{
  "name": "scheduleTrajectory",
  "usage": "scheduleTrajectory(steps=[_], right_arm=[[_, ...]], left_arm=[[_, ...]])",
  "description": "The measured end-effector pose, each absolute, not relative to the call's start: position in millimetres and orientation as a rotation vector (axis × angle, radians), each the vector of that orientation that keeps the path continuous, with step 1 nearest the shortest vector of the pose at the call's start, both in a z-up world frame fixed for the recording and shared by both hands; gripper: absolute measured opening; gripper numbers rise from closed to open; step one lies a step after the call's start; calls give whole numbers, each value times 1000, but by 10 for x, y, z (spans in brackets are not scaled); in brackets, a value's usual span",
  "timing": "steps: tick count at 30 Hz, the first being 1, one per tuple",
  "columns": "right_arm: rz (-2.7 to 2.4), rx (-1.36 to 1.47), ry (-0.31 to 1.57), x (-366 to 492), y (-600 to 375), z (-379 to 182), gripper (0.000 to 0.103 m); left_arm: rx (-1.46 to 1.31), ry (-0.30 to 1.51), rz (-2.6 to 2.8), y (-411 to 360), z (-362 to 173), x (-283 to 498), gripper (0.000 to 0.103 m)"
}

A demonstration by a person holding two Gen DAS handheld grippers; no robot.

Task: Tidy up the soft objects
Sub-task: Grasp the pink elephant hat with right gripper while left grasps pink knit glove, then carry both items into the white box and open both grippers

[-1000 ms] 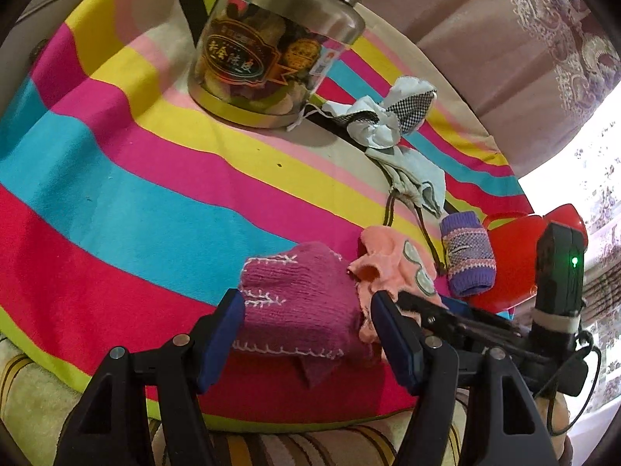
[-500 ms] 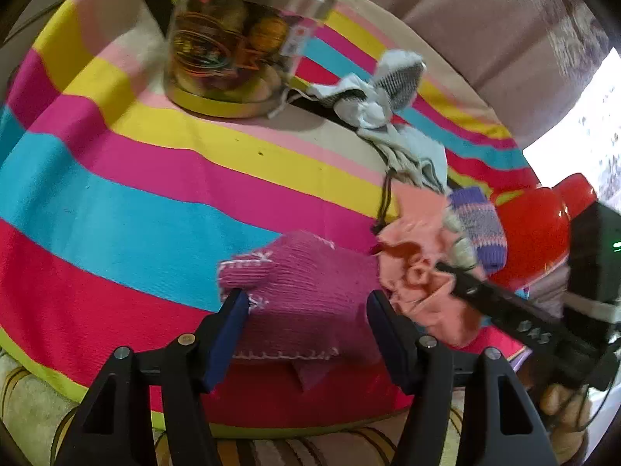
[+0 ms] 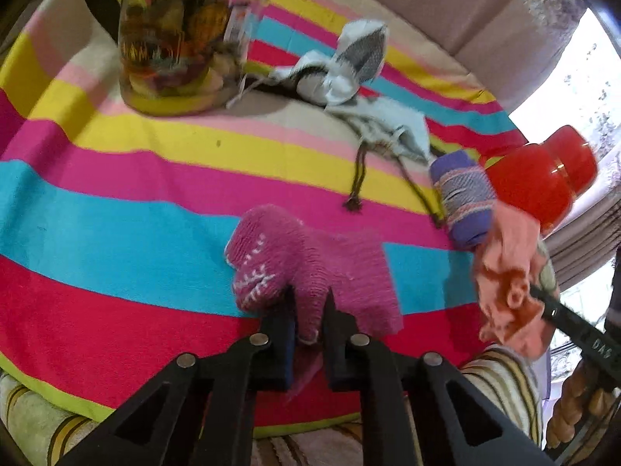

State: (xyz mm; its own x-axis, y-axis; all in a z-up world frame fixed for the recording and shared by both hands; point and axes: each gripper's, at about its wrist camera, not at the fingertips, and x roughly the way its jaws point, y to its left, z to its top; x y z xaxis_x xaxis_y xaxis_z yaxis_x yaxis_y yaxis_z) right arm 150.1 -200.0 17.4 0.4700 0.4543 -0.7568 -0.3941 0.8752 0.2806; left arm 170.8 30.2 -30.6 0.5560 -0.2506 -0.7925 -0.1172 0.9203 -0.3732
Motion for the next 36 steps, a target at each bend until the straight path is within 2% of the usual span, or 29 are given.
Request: scheduleTrajectory(steps=[5,18,28,36], right_arm=[[451,94,925,1307,-2508,275,15],[157,168,943,833,-4023,238,15],[43,209,1014,518,-4567,-55,15],[10,230,1090,380,-4815,-327,15]], left_arm=[[-405,899,-106,240,-45,1591,11],[-381,829,-223,-227,379,1483,11],[-346,798,-340,-756,666,1402,10],[-295,826,-534,-1524,778,1253,10]])
